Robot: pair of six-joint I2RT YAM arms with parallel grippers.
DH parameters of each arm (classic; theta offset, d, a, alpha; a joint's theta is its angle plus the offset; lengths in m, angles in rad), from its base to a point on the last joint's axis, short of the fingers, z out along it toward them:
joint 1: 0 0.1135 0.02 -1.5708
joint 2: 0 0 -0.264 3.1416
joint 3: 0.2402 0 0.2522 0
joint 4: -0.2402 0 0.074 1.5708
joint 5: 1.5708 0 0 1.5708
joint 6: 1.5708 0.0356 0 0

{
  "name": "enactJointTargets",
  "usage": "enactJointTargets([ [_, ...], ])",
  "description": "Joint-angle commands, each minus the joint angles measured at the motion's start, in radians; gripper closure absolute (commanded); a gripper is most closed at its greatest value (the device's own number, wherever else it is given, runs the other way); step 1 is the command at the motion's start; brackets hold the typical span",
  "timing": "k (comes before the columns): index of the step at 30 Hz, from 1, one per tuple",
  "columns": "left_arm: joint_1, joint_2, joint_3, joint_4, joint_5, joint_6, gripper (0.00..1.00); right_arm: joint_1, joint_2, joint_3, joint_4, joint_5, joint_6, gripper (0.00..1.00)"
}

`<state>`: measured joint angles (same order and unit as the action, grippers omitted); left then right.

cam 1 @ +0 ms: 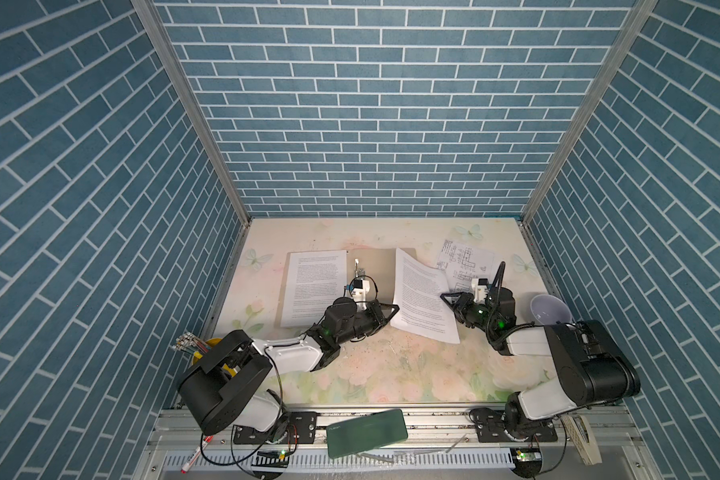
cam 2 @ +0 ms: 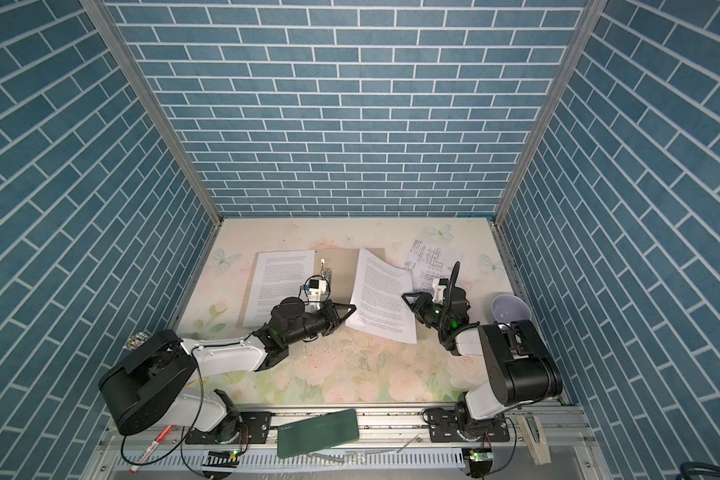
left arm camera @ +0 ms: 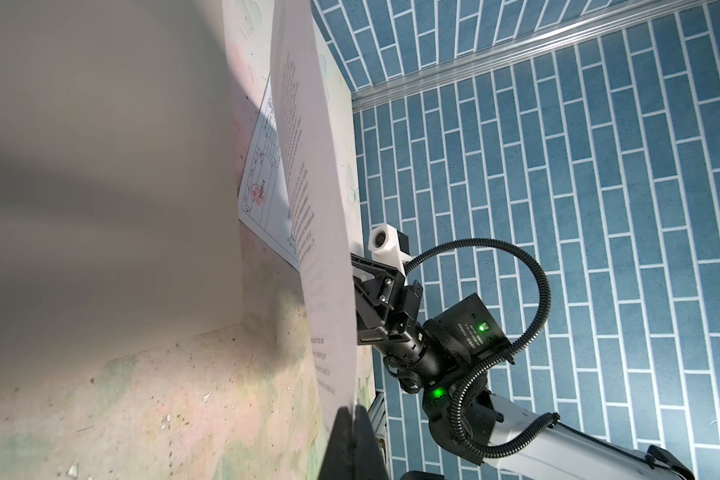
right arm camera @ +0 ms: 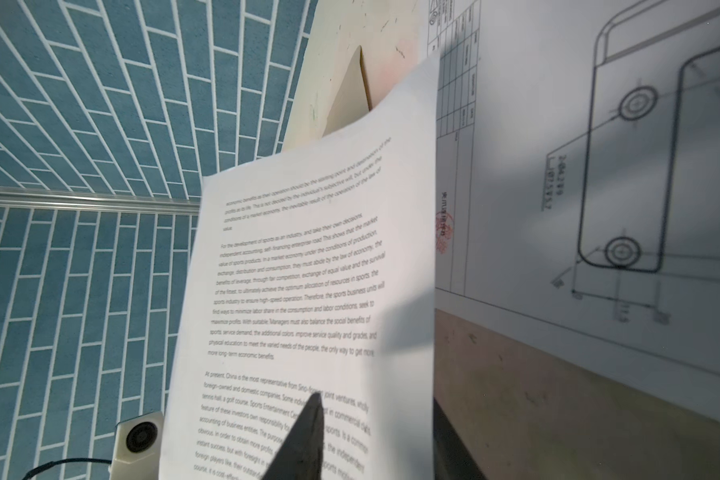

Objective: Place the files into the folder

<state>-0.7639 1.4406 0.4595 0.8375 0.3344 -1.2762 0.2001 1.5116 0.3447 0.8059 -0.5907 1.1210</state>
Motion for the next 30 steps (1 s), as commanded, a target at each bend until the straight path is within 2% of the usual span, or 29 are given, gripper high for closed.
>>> enactJointTargets([
  [1, 0.006, 0.021, -0.01, 0.039, 0.003, -0.001, 1.0, -0.003, -0.031, 0.003, 0.016, -0.011, -0.009, 0.72],
  [8, 0.006, 0.056, -0.026, 0.086, 0.005, -0.021, 1.0, -0.004, -0.039, 0.01, 0.028, -0.03, -0.015, 0.88],
  [15, 0.015, 0.071, -0.06, 0.103, 0.005, -0.025, 0.99, -0.005, -0.042, 0.012, 0.003, -0.026, -0.025, 1.0],
  [17, 0.018, 0.073, -0.06, 0.09, 0.009, -0.018, 0.96, -0.004, -0.05, 0.014, -0.02, -0.02, -0.039, 1.0],
  [18, 0.018, 0.073, -0.058, 0.077, 0.01, -0.013, 0.92, -0.004, -0.055, 0.016, -0.036, -0.017, -0.045, 1.0],
  [20, 0.021, 0.07, -0.051, 0.029, 0.011, 0.017, 0.75, -0.004, -0.066, 0.016, -0.055, -0.004, -0.052, 1.0],
  [28, 0.037, 0.012, -0.002, -0.277, -0.037, 0.146, 0.43, -0.002, -0.117, 0.078, -0.18, 0.025, -0.075, 1.0],
  [30, 0.046, -0.013, 0.012, -0.359, -0.05, 0.169, 0.31, -0.004, -0.148, 0.1, -0.245, 0.048, -0.097, 1.0],
])
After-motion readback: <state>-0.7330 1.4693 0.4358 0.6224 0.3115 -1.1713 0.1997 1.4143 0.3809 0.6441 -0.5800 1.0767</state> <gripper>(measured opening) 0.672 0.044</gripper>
